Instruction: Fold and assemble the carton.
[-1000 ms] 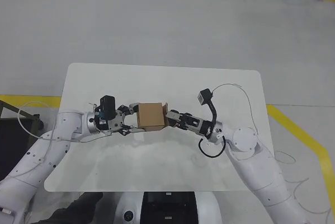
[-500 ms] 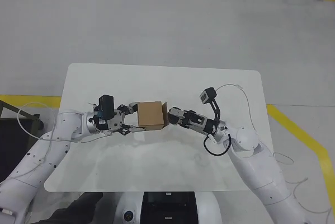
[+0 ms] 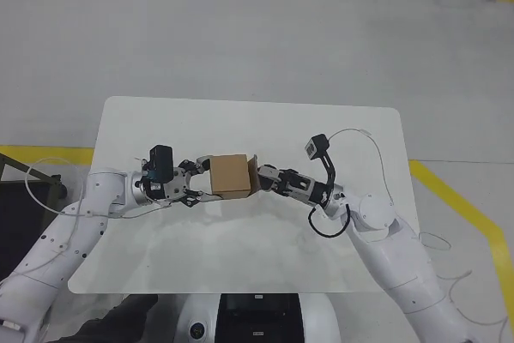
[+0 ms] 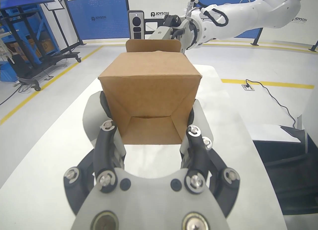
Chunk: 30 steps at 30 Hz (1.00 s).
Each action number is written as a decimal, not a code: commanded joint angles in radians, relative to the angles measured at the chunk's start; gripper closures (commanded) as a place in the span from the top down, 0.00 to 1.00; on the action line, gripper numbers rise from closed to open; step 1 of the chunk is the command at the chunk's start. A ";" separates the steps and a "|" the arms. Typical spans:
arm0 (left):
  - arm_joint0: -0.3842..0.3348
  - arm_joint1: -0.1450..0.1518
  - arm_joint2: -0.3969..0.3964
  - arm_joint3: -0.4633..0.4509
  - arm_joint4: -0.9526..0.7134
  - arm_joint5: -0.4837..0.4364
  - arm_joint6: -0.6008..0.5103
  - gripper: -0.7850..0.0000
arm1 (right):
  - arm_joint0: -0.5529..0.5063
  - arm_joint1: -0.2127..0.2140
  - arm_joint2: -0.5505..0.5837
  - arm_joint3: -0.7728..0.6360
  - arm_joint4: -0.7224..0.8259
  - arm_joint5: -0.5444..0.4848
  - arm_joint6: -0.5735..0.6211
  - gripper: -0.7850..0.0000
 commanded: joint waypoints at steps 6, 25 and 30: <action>0.001 -0.005 -0.005 0.002 0.003 -0.004 -0.008 0.29 | -0.007 0.002 -0.005 -0.015 -0.045 0.011 -0.015 0.24; 0.015 -0.014 -0.033 -0.003 0.011 -0.015 -0.002 0.26 | -0.003 0.001 -0.010 -0.013 -0.058 0.008 -0.039 0.17; 0.016 -0.016 -0.036 -0.007 0.019 -0.015 -0.009 0.27 | 0.003 -0.001 -0.022 -0.022 -0.082 0.022 -0.053 0.16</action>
